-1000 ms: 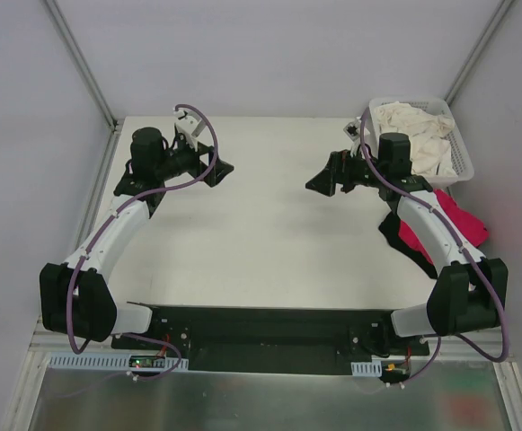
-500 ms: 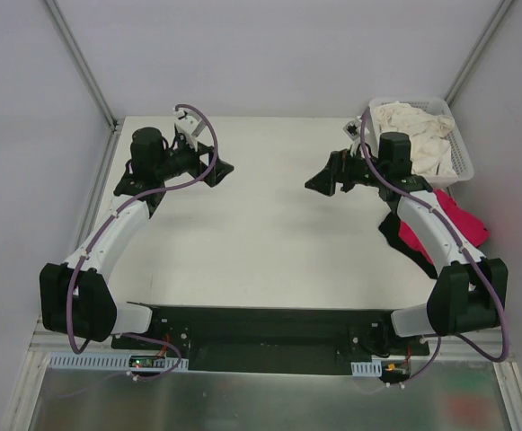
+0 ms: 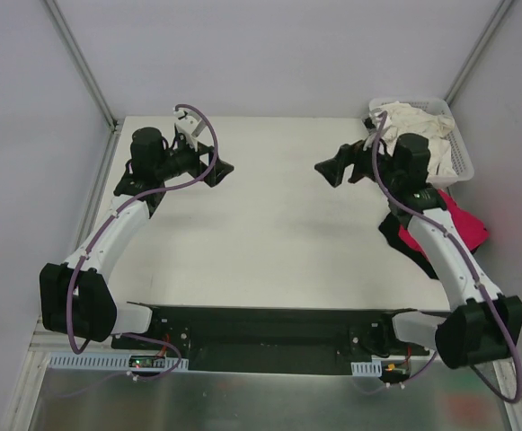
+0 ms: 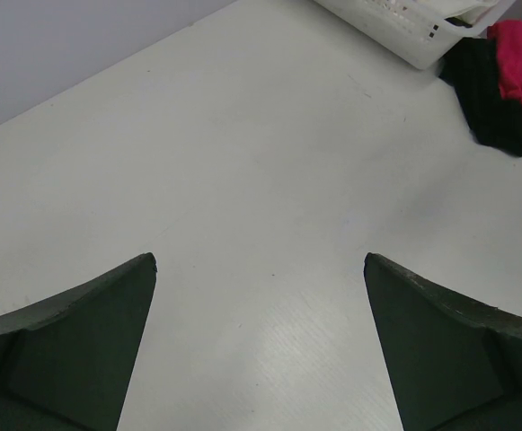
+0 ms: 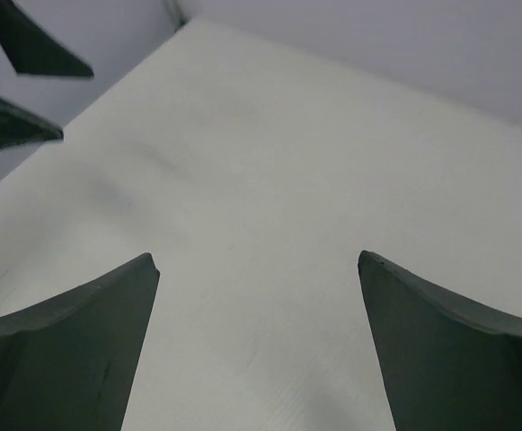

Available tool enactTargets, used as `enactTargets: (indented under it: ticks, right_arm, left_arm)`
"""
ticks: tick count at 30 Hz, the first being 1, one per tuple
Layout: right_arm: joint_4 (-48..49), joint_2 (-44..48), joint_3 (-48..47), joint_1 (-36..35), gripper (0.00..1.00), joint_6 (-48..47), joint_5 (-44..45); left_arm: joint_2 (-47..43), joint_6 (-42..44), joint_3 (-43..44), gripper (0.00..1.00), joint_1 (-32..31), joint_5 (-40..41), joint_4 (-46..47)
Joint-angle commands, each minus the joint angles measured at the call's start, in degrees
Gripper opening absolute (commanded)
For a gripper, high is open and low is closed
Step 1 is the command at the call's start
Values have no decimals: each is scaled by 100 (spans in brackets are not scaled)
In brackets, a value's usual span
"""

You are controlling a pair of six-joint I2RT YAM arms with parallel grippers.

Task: Fold and stack the t-shirts
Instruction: Grab crumpled tshirt from bin with the right arm

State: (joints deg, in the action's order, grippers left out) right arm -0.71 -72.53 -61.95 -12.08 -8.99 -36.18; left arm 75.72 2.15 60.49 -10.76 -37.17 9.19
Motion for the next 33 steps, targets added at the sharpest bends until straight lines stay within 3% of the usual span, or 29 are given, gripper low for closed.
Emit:
enactTargets:
  ticks: [1, 6, 9, 14, 16, 17, 20, 23, 25, 28, 31, 32, 33]
  right_arm:
    - [1975, 1100, 139, -76, 96, -278, 1750]
    - [4031, 1575, 141, -76, 96, -348, 2291]
    - [4463, 1593, -202, -76, 96, -497, 2344]
    - [5668, 1418, -571, -76, 96, -1180, 4055]
    - [5303, 1277, -878, -67, 96, -1795, 4208]
    - [4396, 1129, -1402, -67, 96, -2129, 4207]
    - [2941, 542, -2545, -67, 96, -2896, 4776]
    - [2638, 83, -2962, -67, 96, -3704, 5506]
    - [3215, -103, -2744, 12, 96, -4091, 5901]
    - [2964, -462, -3075, 336, 96, -3674, 6253]
    - [1754, -1154, -4073, 818, 96, -3049, 6605]
    - [767, -1367, -4401, 960, 96, -2621, 6546]
    - [391, -1630, -4770, 1083, 96, -2451, 6484]
  left_arm:
    - [-75, 48, 42, 99, 48, -159, 285]
    - [-128, 66, -28, 99, 48, -115, 338]
    - [-163, 101, -64, 99, 48, -80, 355]
    - [-146, 110, -55, 99, 48, -54, 373]
    - [-137, 75, -46, 99, 48, -80, 382]
    - [-137, 83, -63, 99, 39, -80, 390]
    - [-111, 57, -46, 99, 48, -98, 408]
    - [-67, 5, -20, 99, 48, -124, 417]
    - [-49, -31, -11, 99, 48, -185, 426]
    - [-49, -31, -37, 99, 39, -168, 434]
    - [-31, -48, -20, 99, 48, -185, 443]
    - [-23, -40, -11, 99, 48, -194, 443]
    - [-31, -66, -2, 99, 39, -212, 443]
